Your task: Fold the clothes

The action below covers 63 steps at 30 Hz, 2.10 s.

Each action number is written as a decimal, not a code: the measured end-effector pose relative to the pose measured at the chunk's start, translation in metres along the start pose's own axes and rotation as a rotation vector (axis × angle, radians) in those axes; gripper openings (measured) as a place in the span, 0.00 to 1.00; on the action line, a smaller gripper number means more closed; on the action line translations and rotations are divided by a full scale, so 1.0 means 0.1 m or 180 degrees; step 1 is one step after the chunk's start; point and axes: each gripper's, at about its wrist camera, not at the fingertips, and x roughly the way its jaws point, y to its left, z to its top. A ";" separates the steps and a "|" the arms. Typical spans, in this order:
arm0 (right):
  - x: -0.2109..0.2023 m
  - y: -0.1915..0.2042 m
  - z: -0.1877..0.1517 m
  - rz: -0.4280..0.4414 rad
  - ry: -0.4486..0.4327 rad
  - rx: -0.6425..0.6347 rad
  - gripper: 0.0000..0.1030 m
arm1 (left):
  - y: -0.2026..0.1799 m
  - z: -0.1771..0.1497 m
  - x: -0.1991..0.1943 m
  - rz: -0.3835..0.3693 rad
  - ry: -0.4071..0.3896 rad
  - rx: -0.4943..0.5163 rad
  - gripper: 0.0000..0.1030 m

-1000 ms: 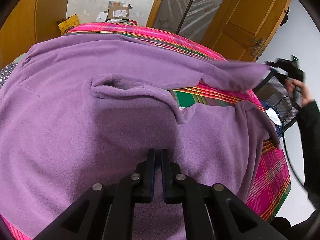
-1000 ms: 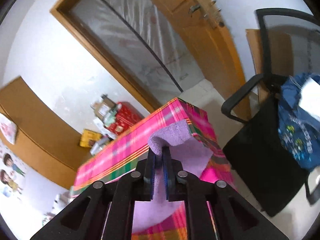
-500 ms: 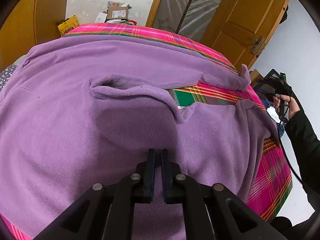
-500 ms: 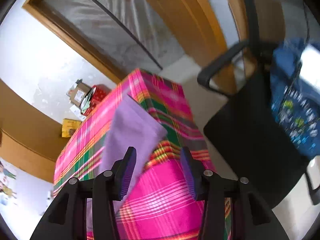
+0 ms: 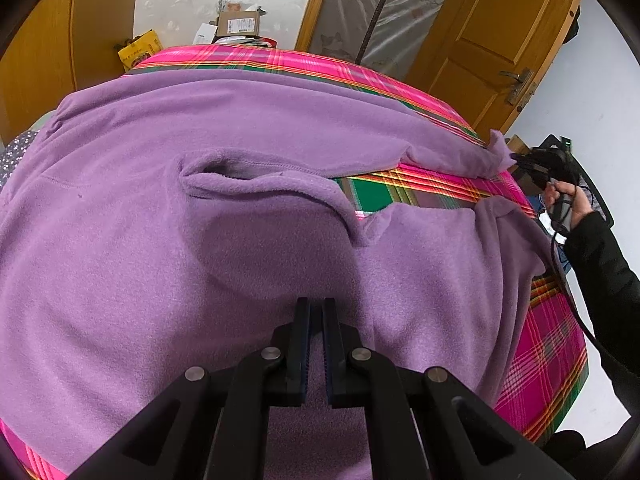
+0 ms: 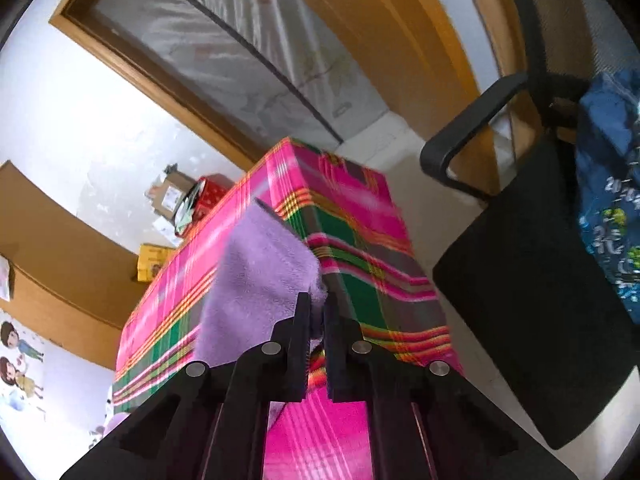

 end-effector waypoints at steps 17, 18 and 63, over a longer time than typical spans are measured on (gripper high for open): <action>-0.84 0.30 -0.23 -0.0784 -0.0287 -0.0630 0.29 | 0.14 0.06 -0.39 0.0157 -0.0290 0.0042 0.05; -0.85 0.47 -0.30 -0.0637 -0.0338 -0.0823 0.29 | 0.19 0.10 -0.44 0.0210 -0.0343 0.0037 0.05; 1.39 3.45 -2.01 0.1126 0.1544 -0.3872 0.40 | 3.07 1.83 0.07 0.0484 -0.0268 -0.0433 0.23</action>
